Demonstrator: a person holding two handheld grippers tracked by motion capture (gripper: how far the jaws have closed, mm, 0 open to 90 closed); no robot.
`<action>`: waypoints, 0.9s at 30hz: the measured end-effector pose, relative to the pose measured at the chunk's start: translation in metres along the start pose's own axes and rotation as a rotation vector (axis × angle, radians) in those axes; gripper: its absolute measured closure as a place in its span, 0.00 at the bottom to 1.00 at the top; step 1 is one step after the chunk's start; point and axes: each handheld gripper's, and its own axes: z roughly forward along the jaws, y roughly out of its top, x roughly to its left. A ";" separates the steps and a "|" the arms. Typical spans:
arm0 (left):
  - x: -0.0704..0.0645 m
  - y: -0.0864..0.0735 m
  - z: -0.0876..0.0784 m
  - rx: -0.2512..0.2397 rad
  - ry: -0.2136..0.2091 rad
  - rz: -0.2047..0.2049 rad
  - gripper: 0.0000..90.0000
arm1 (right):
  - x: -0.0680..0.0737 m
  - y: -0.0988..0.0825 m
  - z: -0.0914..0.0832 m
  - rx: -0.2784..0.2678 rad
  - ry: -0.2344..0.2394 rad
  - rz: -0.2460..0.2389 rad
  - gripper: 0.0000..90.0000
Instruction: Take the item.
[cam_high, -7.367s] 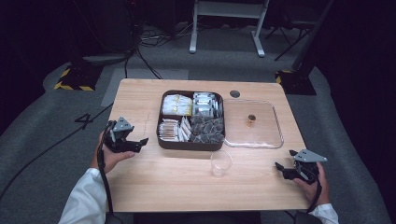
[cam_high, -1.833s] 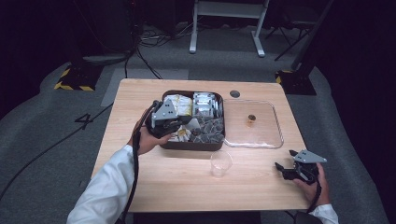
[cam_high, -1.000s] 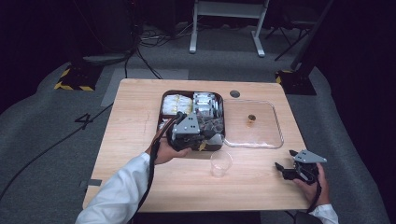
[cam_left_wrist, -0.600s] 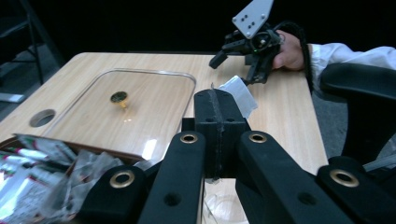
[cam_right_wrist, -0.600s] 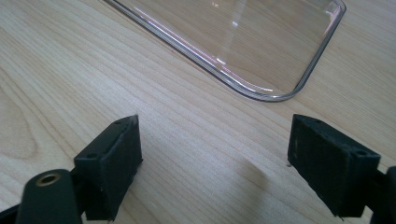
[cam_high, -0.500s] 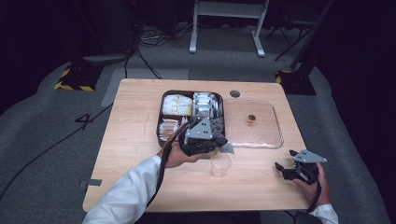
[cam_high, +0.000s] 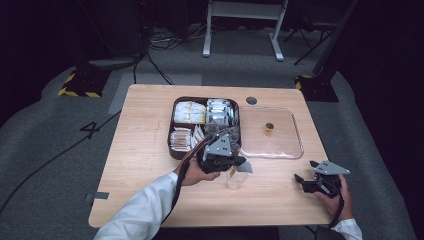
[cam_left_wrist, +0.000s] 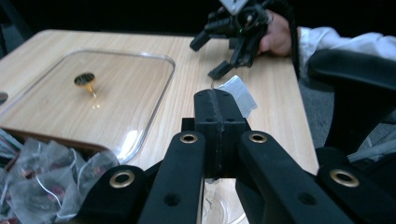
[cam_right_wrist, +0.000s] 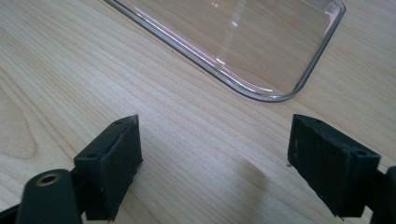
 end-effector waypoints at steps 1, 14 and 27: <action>0.000 -0.002 0.002 0.003 -0.003 -0.004 1.00 | 0.000 0.000 0.000 0.000 0.000 0.000 0.20; 0.004 -0.026 0.020 0.093 0.007 -0.019 0.98 | 0.000 0.000 0.000 -0.001 -0.003 -0.003 0.20; 0.007 -0.035 0.021 0.119 0.019 -0.036 0.90 | 0.000 0.000 0.000 -0.001 -0.003 -0.003 0.20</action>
